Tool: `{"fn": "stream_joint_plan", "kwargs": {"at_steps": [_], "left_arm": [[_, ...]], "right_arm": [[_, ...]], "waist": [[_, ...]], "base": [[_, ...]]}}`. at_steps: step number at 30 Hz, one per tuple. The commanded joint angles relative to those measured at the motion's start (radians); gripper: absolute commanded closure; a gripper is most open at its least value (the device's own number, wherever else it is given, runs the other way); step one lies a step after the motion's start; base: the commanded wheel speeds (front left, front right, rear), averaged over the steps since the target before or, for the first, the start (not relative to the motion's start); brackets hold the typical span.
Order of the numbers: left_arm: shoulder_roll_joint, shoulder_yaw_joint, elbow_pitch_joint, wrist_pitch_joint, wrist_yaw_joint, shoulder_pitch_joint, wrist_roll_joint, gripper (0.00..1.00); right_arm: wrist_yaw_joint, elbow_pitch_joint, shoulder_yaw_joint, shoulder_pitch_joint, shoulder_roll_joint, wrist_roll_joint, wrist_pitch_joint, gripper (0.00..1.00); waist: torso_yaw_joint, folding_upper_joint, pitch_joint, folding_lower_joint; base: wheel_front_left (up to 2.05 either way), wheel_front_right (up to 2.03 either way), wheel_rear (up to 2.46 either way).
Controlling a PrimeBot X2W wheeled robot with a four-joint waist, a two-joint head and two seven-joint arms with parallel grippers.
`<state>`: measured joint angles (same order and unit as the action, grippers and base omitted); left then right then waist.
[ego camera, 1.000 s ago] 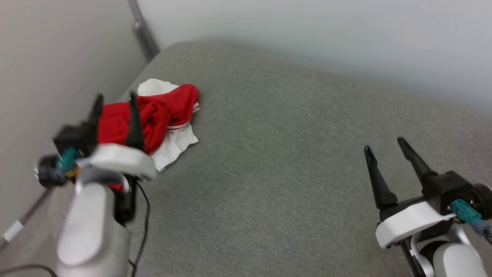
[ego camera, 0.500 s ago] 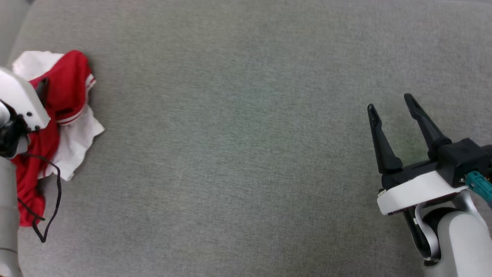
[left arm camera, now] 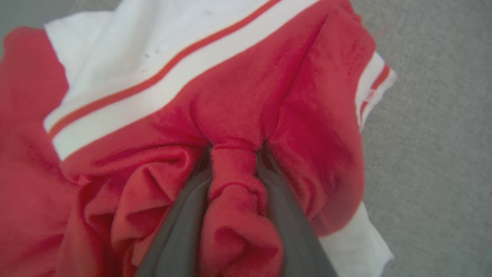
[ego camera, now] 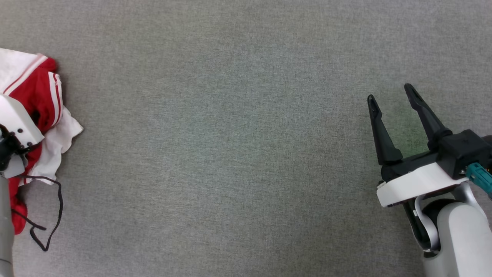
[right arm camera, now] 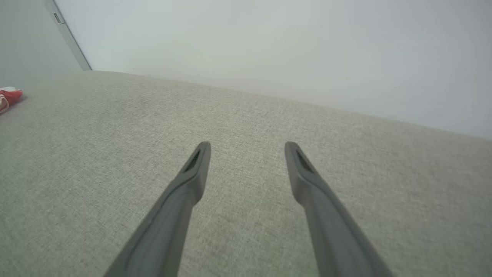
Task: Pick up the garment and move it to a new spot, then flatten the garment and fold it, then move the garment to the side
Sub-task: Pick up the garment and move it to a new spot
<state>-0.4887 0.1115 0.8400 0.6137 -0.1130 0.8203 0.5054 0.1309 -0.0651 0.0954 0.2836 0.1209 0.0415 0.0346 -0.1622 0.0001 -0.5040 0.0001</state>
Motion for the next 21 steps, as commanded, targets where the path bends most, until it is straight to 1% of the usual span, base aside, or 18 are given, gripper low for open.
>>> {"fn": "stream_joint_plan", "kwargs": {"at_steps": [1, 9, 12, 14, 17, 21], "left_arm": [[0.023, -0.007, 0.013, 0.0, 0.003, -0.033, -0.001, 1.0], [-0.016, -0.018, -0.043, -0.211, 0.049, 0.024, -0.065, 1.0], [-0.023, -0.02, -0.072, -0.319, 0.068, 0.049, -0.09, 1.0], [-0.03, -0.024, -0.097, -0.41, 0.081, 0.06, -0.117, 1.0], [-0.031, -0.037, -0.12, -0.526, 0.092, 0.08, -0.149, 1.0], [-0.023, -0.061, -0.14, -0.637, 0.1, 0.104, -0.18, 1.0]], "right_arm": [[0.0, 0.001, 0.001, 0.013, 0.002, -0.002, 0.003, 0.0], [0.0, 0.027, -0.004, -0.01, -0.01, 0.004, 0.012, 0.0], [0.0, 0.039, -0.011, -0.027, -0.018, 0.008, 0.018, 0.0], [0.0, 0.044, -0.016, -0.038, -0.023, 0.007, 0.019, 0.0], [0.0, 0.052, -0.021, -0.058, -0.033, 0.005, 0.023, 0.0], [0.0, 0.056, -0.03, -0.085, -0.045, 0.005, 0.024, 0.0]], "waist": [[-0.002, -0.0001, 0.004, -0.0001], [-0.018, -0.0001, 0.084, -0.0001], [-0.025, -0.0001, 0.13, -0.0001], [-0.028, -0.0001, 0.16, -0.0001], [-0.029, -0.0001, 0.209, -0.0001], [-0.021, -0.0001, 0.271, -0.0001]], "base": [[0.0, 0.0, 0.0], [0.0, 0.0, 0.0], [0.0, 0.0, 0.0], [0.0, 0.0, 0.0], [0.0, 0.0, 0.0], [0.0, 0.0, 0.0]]}}
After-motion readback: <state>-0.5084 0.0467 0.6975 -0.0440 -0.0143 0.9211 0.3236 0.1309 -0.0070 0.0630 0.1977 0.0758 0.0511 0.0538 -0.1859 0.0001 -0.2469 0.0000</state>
